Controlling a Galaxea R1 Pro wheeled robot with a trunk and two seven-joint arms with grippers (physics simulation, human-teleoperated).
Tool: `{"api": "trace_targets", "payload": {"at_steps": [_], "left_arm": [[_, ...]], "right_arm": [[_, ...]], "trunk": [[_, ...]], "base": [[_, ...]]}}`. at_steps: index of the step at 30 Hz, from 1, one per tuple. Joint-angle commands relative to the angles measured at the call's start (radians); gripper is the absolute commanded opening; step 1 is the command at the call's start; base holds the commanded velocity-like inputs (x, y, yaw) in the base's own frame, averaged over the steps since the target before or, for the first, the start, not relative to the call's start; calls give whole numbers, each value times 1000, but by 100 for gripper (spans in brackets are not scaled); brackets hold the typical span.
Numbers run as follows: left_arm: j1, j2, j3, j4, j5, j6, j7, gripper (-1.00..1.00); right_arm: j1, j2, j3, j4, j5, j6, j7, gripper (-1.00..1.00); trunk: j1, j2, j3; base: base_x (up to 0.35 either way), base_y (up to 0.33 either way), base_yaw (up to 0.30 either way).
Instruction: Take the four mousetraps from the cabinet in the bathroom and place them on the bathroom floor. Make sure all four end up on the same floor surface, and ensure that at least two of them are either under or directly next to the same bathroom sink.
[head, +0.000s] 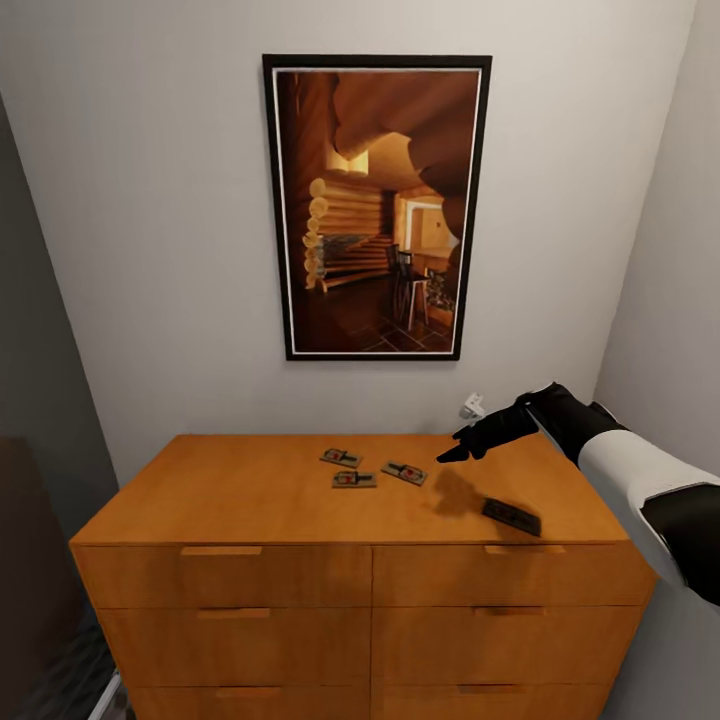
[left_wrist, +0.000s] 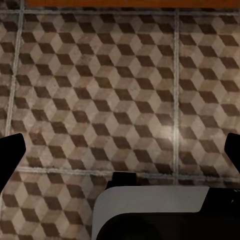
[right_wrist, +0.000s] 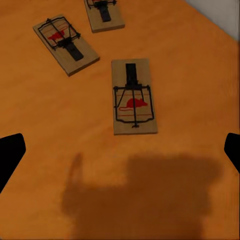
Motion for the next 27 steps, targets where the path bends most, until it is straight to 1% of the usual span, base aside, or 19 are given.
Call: {"api": "trace_targets", "payload": {"at_steps": [1, 10, 19, 27], "left_arm": [[0, 0, 2, -1, 0, -1, 1, 100], [0, 0, 2, -1, 0, -1, 1, 100], [0, 0, 2, -1, 0, -1, 0, 100], [1, 0, 2, -1, 0, -1, 0, 100]], "right_arm": [[0, 0, -5, -3, 8, 10, 5, 100], [0, -3, -5, 0, 7, 7, 5, 100], [0, -2, -5, 34, 5, -56, 6, 100], [0, -2, -5, 41, 5, -64, 7, 100]], "trunk": [[0, 0, -1], [0, 0, -1], [0, 0, -1], [0, 0, -5]], "base": [[99, 0, 0], [78, 0, 0], [9, 0, 0], [0, 0, 0]]}}
